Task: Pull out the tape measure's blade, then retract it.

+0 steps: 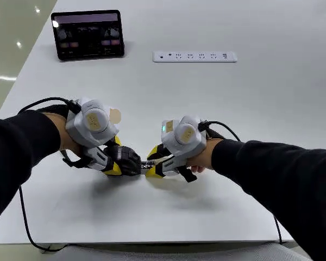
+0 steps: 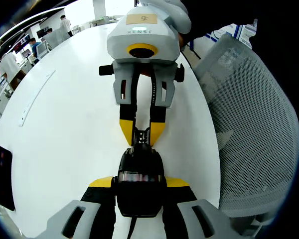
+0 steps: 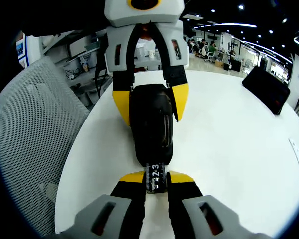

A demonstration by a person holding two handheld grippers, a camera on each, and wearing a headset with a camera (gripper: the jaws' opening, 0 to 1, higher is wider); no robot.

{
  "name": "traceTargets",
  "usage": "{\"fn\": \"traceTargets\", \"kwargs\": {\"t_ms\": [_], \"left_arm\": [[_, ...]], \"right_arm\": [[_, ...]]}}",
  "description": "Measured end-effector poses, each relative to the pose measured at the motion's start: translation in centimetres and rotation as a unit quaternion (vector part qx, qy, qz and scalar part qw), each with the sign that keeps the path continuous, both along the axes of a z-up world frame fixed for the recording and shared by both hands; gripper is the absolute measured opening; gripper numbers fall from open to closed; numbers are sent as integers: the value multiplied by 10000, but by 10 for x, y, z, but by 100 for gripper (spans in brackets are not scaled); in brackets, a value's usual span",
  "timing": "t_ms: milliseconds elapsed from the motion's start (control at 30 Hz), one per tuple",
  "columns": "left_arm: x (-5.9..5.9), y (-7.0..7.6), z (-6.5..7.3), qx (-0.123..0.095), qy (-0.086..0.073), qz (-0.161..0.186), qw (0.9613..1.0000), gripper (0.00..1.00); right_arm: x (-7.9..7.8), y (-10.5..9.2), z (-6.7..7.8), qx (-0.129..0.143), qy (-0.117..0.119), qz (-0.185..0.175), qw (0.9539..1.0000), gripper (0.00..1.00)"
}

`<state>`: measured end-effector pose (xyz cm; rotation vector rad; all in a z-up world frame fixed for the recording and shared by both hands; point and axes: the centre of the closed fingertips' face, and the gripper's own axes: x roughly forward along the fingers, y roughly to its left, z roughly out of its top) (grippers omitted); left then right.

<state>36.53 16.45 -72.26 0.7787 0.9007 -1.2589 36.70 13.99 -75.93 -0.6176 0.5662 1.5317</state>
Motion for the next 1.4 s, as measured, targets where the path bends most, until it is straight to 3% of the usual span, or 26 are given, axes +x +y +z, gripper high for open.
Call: {"fn": "traceTargets", "kwargs": {"t_ms": [67,1400], "left_arm": [[0,1,0,-13,-1,29,10000,32],[-1,0,1,-46,17,101,9999,32]], "right_arm": [[-1,-5,2,-55,240,-143,9996,12],[0,-53,0,-307,163,-320,9989,11]]}}
